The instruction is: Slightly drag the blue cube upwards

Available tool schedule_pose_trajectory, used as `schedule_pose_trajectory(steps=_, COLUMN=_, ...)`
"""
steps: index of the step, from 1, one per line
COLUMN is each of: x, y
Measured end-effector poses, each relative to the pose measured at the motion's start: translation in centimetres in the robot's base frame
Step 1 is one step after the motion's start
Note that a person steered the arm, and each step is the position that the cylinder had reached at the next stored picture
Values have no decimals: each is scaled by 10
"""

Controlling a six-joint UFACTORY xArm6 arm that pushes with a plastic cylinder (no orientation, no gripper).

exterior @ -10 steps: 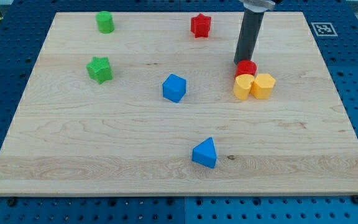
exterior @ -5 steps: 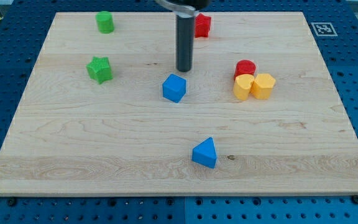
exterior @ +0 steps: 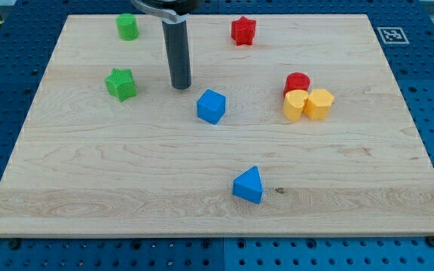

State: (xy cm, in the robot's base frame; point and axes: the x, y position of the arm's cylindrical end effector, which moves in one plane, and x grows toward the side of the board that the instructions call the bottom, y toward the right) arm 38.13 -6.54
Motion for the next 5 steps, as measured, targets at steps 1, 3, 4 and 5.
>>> schedule_pose_trajectory(steps=1, x=31, y=0)
schedule_pose_trajectory(steps=3, x=67, y=6)
schedule_pose_trajectory(steps=4, x=88, y=31)
schedule_pose_trajectory(steps=5, x=91, y=56)
